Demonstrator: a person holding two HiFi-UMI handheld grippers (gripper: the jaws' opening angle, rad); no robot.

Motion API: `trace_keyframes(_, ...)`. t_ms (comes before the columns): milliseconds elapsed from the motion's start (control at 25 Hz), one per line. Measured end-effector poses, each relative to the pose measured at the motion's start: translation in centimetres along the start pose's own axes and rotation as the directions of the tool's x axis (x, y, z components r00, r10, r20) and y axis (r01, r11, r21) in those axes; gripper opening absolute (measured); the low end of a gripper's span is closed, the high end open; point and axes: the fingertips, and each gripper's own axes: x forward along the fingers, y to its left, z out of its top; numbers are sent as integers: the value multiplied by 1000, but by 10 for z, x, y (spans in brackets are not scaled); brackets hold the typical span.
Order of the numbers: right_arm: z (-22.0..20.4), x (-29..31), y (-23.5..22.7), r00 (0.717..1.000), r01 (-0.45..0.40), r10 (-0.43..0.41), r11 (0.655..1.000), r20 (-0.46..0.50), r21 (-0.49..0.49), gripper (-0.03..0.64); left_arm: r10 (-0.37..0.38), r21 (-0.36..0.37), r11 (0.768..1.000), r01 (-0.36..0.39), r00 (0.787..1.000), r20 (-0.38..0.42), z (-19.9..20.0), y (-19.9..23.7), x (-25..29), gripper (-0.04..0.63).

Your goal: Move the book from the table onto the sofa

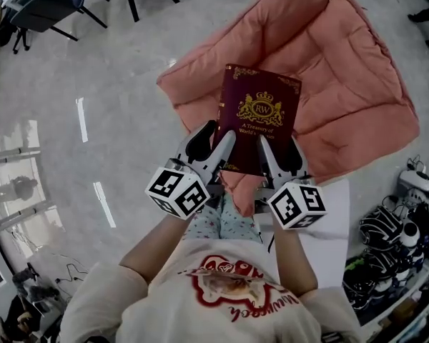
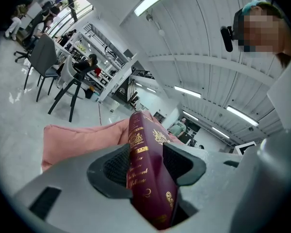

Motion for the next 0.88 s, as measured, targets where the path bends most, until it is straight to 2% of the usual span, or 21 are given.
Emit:
trace_keyframes(200,-30,9,-18,998,23,-21,1000,-51,22,287,33,-18,999,-34,998,-51,-30,22,6,207)
trace_keyframes(520,-65,33,-58,995,38,-35,999,-98,35,287,60,-35,997,-64,994,-92,-73,52,30,206)
trace_keyframes(880,-108,63,-77,988,49,-41,997,-146,54,287,89,-40,995,-95,986,-138,-104,96,40,207)
